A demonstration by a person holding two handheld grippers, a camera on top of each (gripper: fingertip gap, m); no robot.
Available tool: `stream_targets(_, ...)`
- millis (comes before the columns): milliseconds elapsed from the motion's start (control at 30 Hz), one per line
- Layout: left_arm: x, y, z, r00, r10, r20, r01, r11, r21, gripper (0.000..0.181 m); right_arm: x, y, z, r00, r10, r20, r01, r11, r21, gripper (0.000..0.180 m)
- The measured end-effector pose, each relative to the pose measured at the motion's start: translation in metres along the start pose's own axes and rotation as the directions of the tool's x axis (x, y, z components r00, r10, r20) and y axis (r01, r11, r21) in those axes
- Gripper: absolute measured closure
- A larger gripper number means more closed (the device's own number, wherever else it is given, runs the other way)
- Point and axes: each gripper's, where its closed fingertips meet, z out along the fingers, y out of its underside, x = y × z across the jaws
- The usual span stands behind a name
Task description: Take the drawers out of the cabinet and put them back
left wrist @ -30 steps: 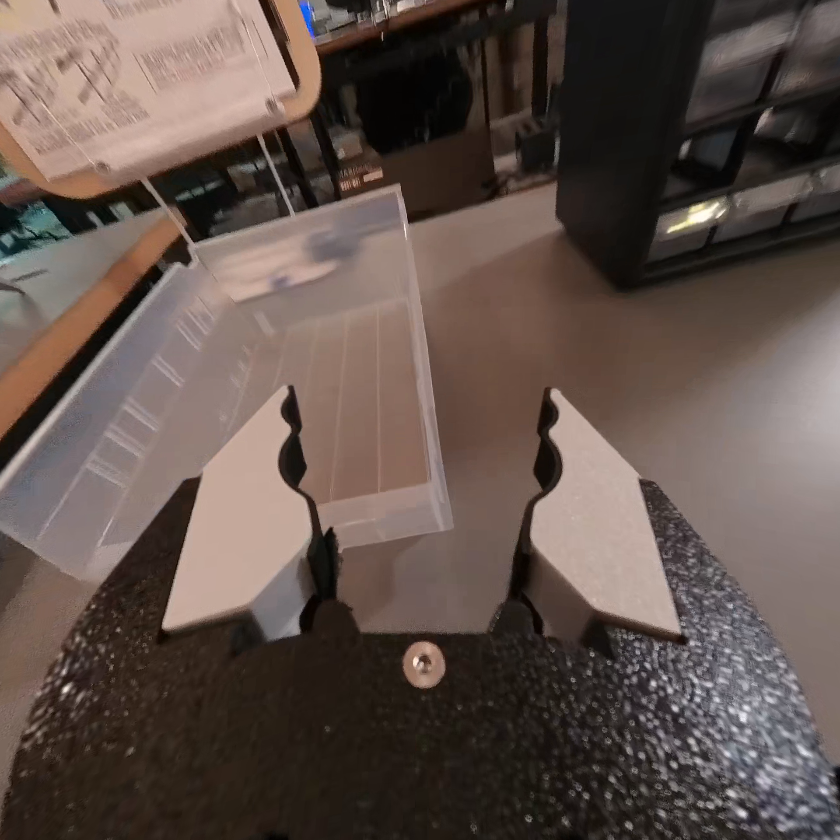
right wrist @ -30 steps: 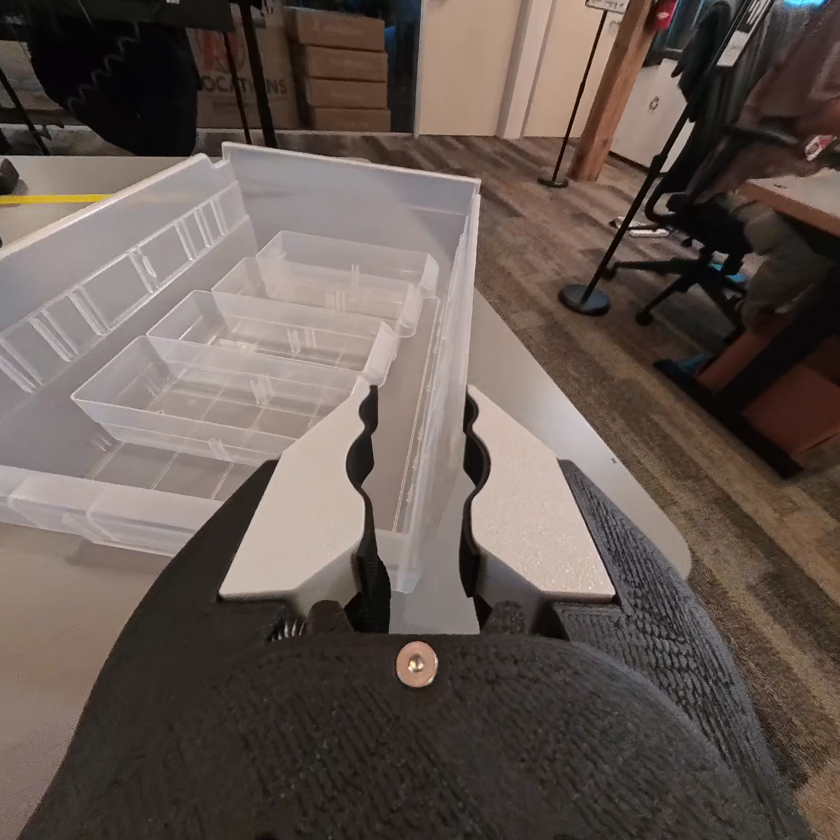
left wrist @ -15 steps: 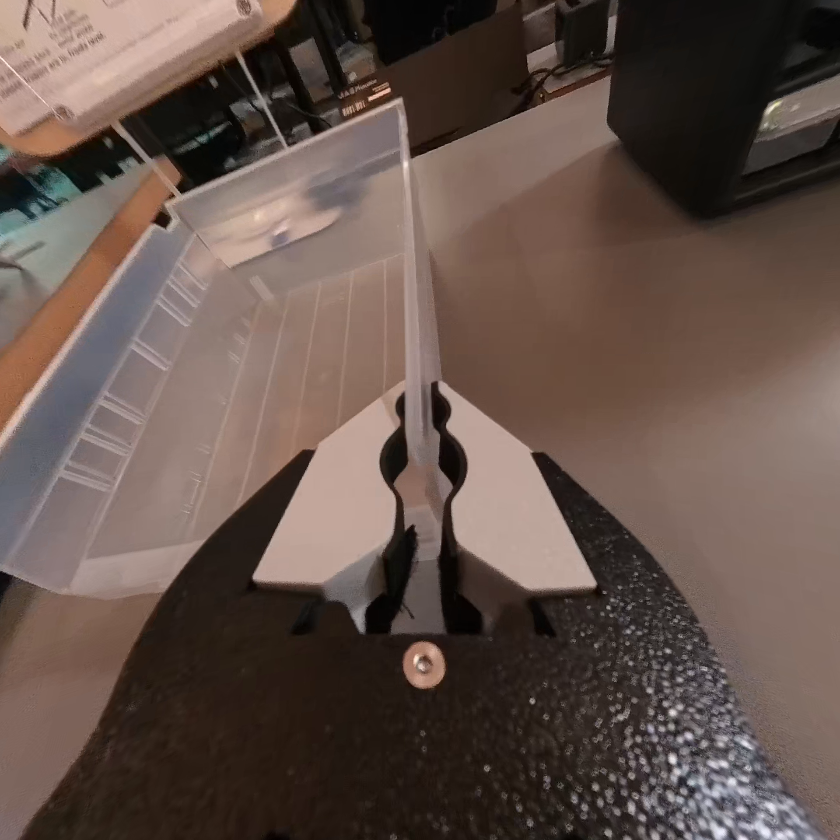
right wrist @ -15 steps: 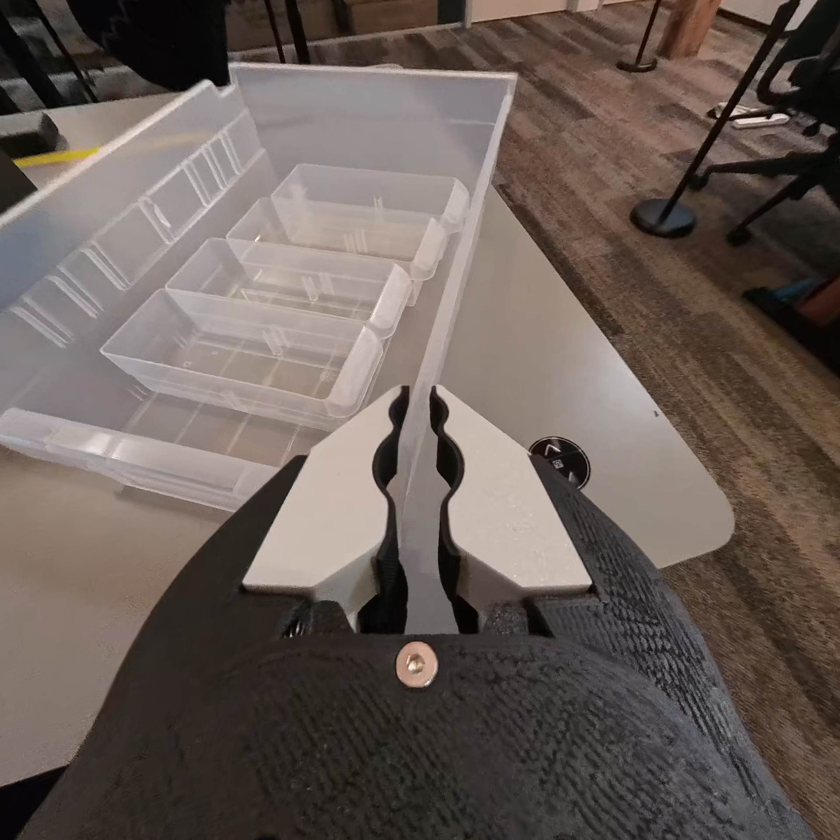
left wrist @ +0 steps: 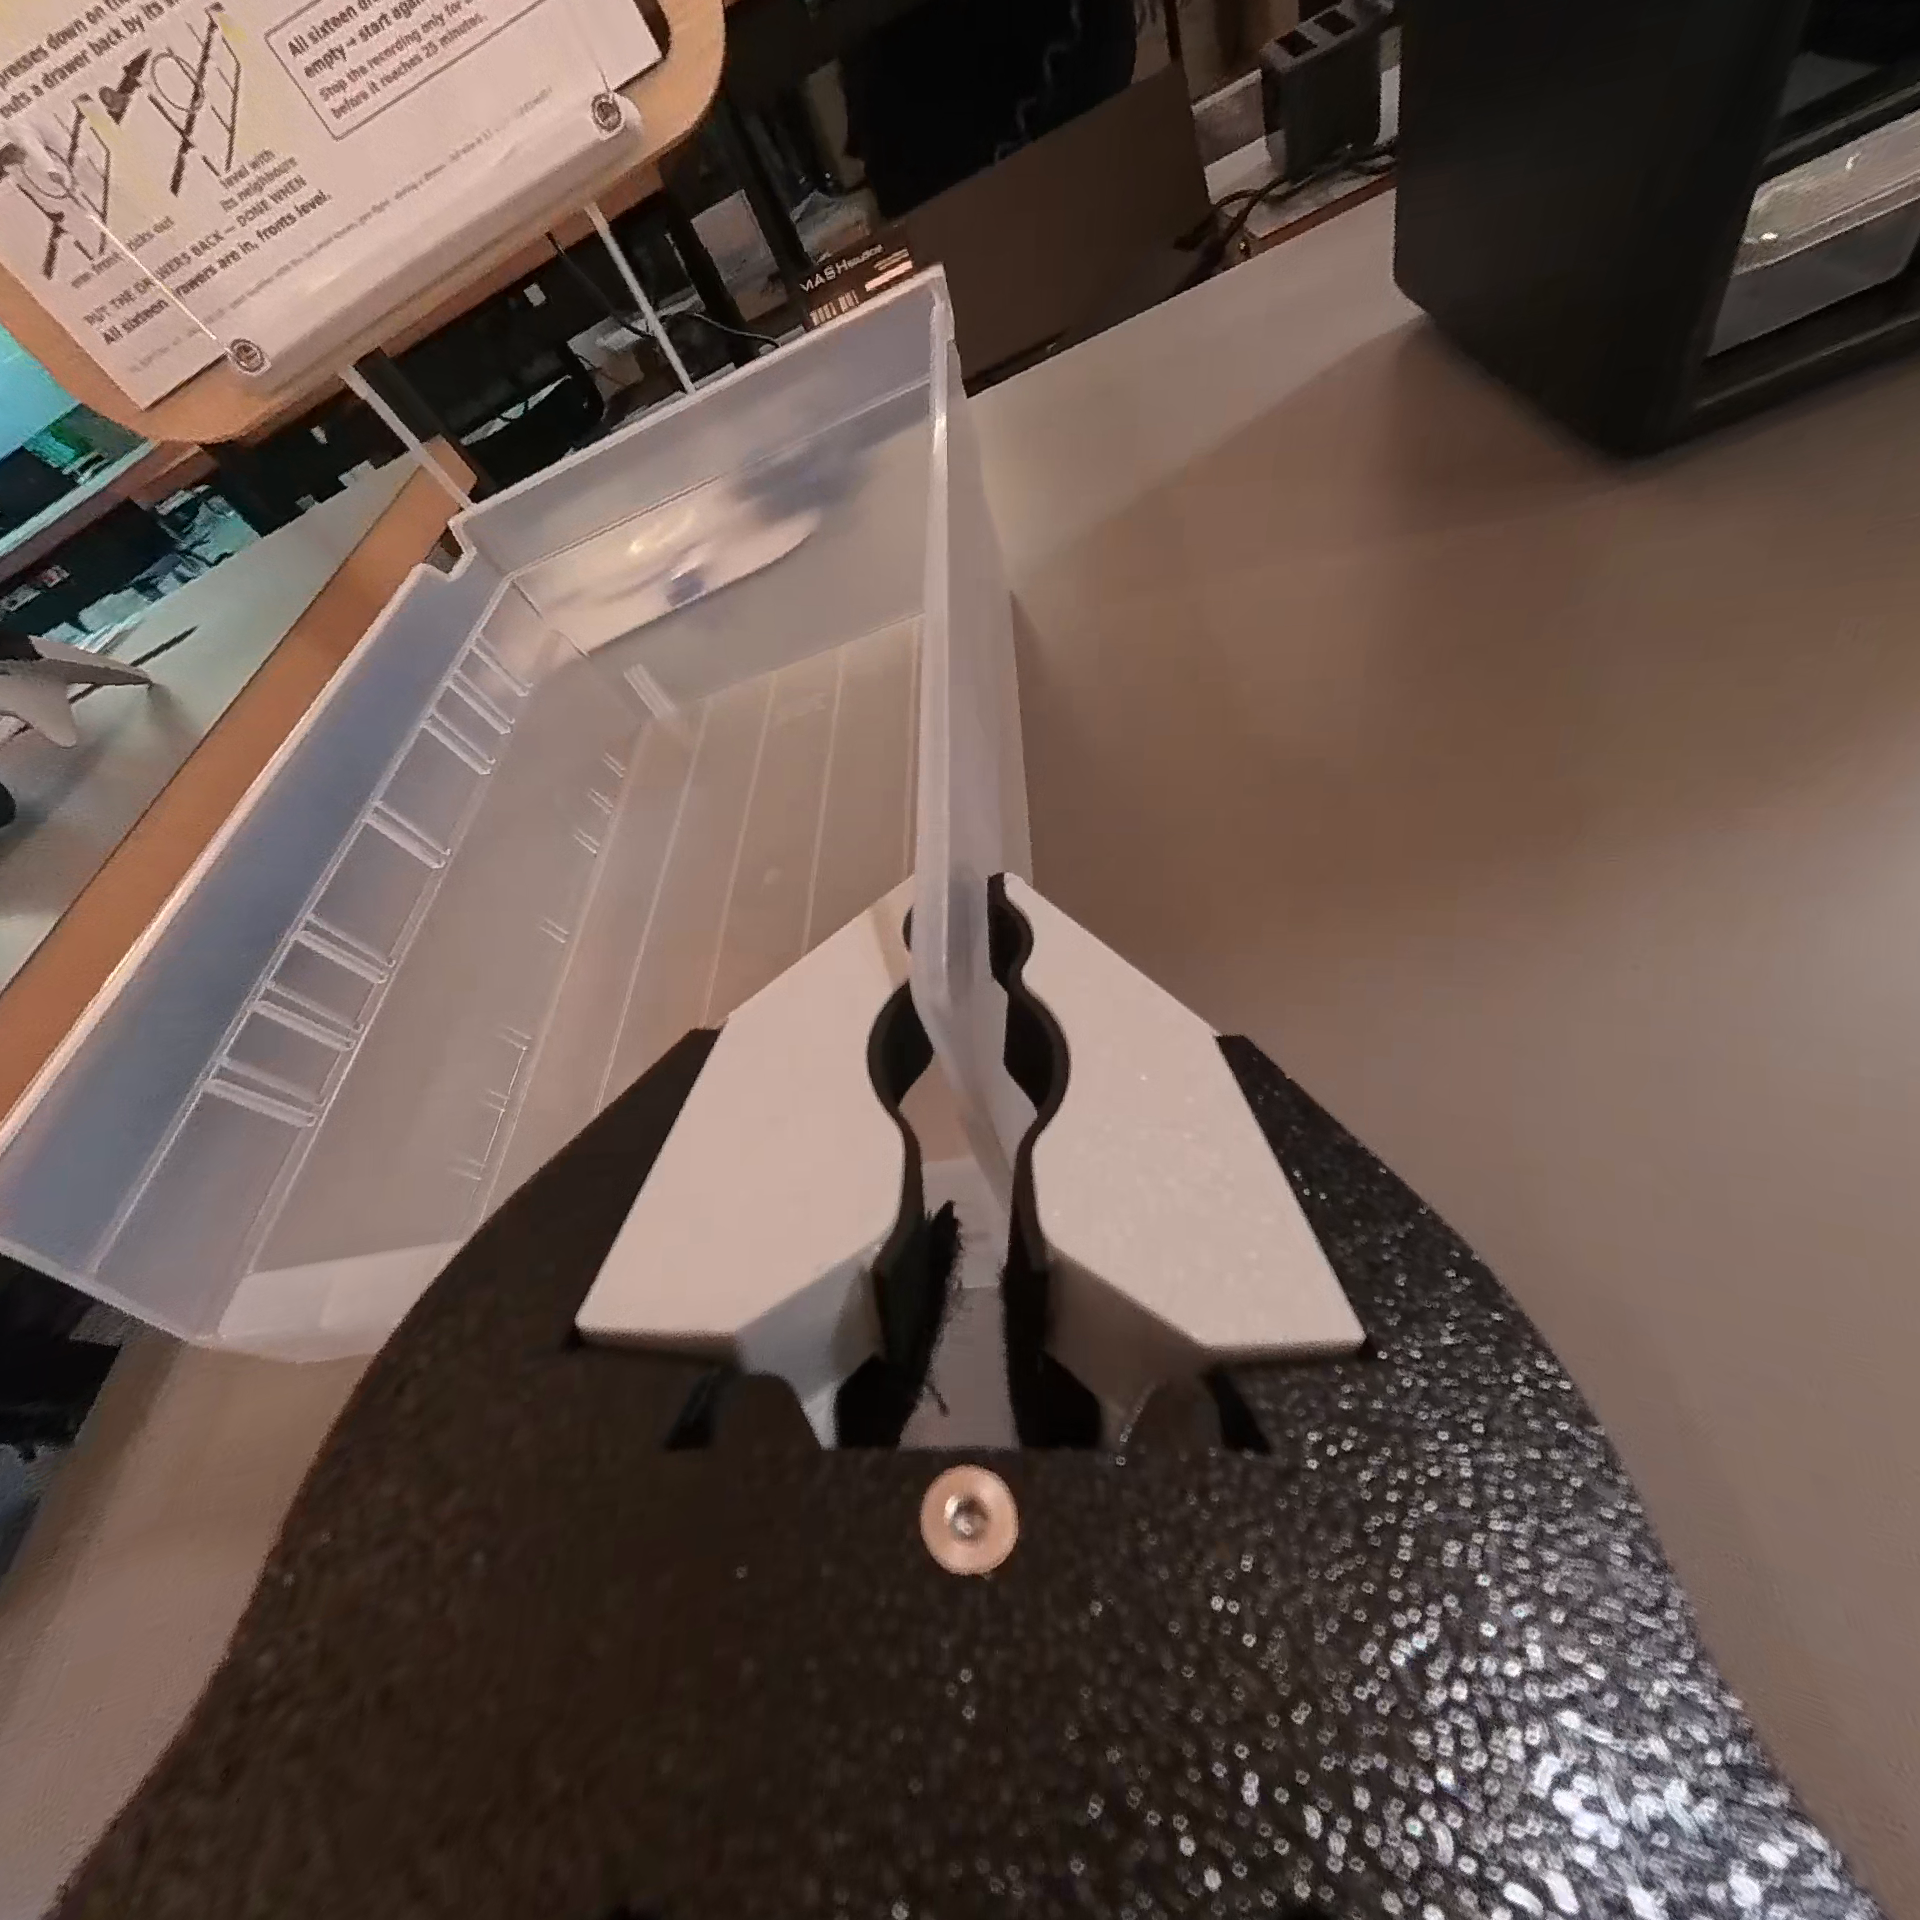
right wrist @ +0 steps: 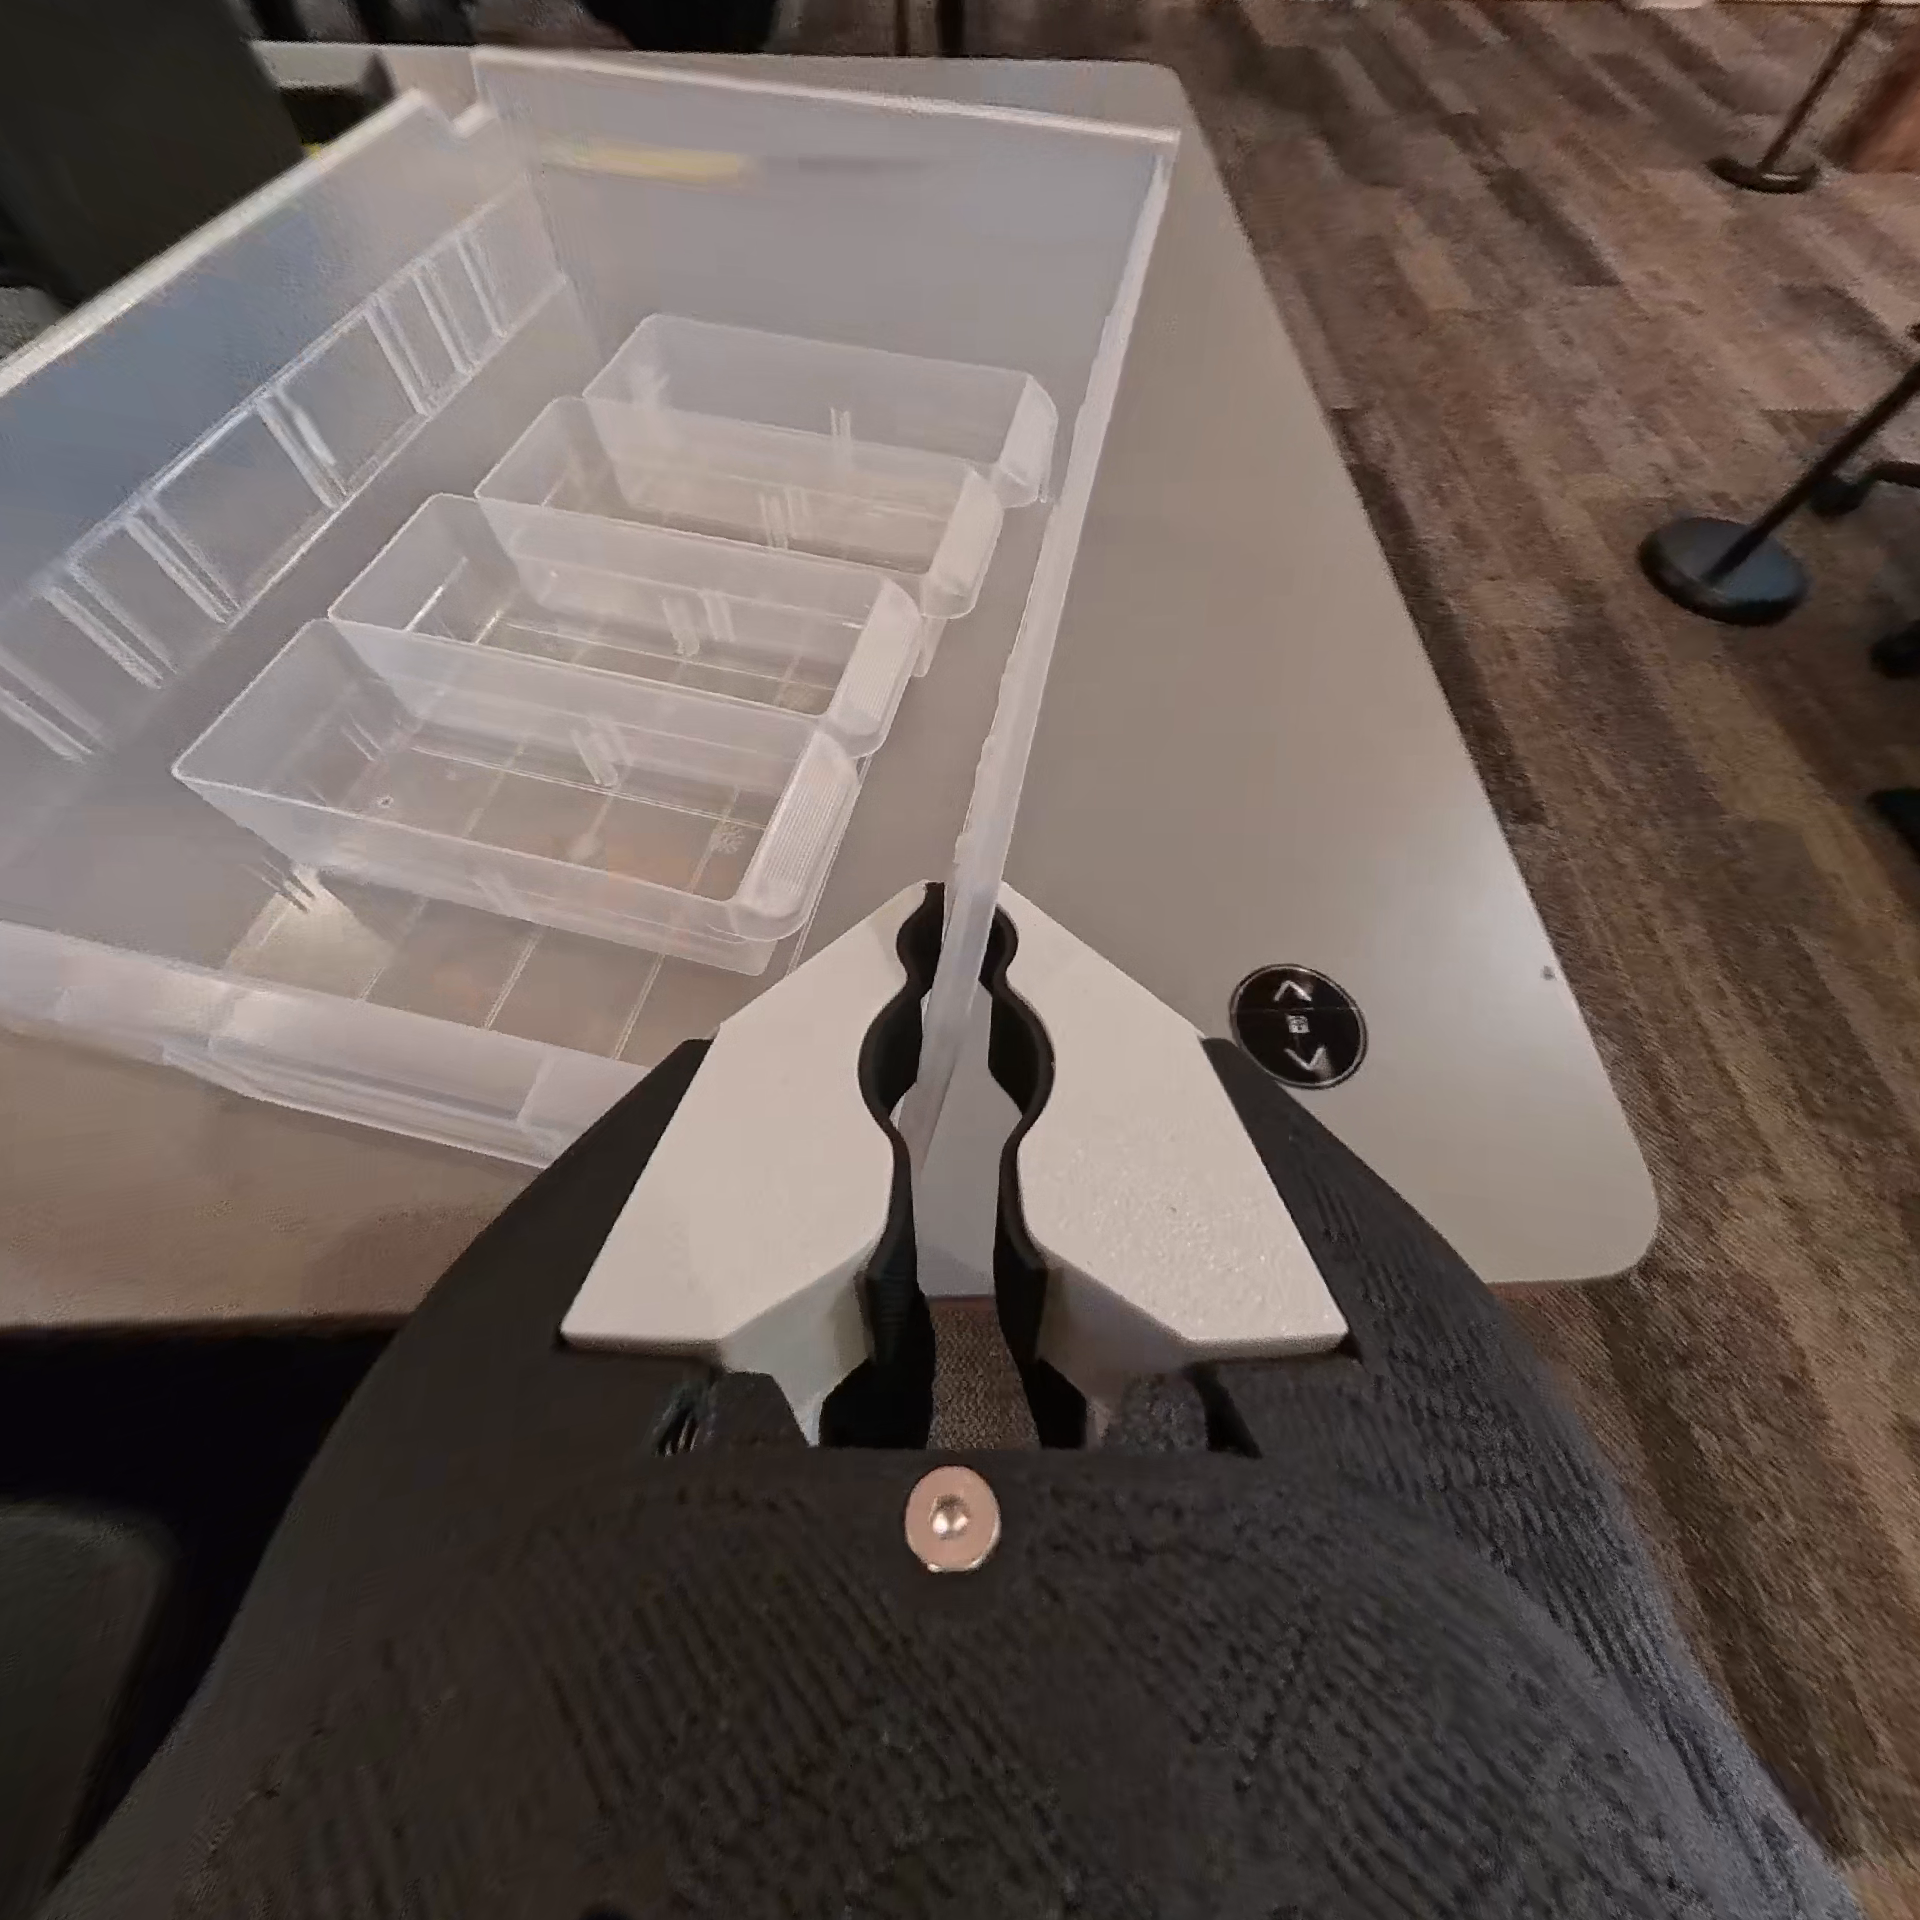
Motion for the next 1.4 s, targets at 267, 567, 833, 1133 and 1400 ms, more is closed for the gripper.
stream_targets(267,-0.018,-0.018,-0.016,0.996,-0.085,0.035,0.081,0.991,0.109,0.177,-0.022,0.003,-0.01,0.951,-0.07,0.302,0.076,0.997,-0.007,0.176)
stream_targets(567,-0.034,-0.023,-0.026,0.99,-0.128,0.058,0.119,0.983,0.143,0.178,-0.022,-0.01,0.014,0.737,-0.244,0.63,0.247,0.965,0.084,0.172)
stream_targets(833,-0.037,-0.036,-0.036,0.991,-0.085,0.105,0.065,0.982,0.177,0.178,-0.049,-0.03,0.047,0.5,-0.229,0.835,0.291,0.953,0.087,0.176)
stream_targets(1133,-0.037,-0.051,-0.054,0.991,-0.061,0.122,0.036,0.98,0.197,0.177,-0.117,-0.044,0.064,0.354,-0.259,0.899,0.343,0.93,0.133,0.176)
stream_targets(1400,-0.051,-0.077,-0.075,0.99,-0.038,0.138,0.0,0.964,0.267,0.177,-0.209,-0.053,0.068,0.329,-0.381,0.864,0.472,0.859,0.2,0.177)
